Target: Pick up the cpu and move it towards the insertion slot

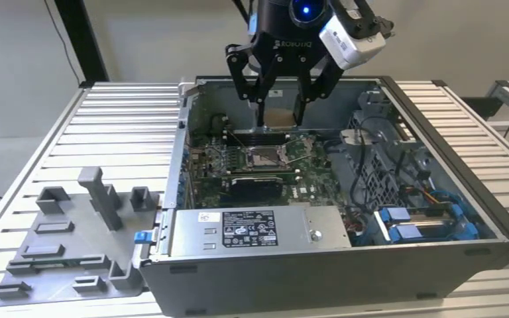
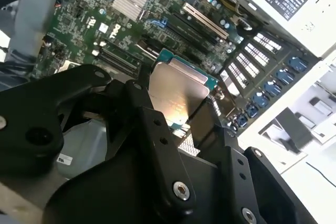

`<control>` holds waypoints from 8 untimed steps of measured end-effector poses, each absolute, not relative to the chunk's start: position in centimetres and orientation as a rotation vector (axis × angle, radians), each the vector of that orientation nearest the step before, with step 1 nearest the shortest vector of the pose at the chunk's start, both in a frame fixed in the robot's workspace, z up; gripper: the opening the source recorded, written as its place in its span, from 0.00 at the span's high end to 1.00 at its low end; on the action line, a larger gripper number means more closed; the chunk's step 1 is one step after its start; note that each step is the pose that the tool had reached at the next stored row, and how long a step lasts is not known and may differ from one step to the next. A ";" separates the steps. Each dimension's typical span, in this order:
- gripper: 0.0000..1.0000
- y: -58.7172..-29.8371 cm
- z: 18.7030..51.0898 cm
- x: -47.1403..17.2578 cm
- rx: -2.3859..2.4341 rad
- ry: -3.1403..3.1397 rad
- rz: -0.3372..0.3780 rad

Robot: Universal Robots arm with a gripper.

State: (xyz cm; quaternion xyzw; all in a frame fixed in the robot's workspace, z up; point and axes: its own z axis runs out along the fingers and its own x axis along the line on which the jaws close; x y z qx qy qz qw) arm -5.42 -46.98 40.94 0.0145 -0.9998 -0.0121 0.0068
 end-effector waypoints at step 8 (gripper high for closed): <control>1.00 -46.8 40.9 -5.1 -0.035 -3.128 -0.038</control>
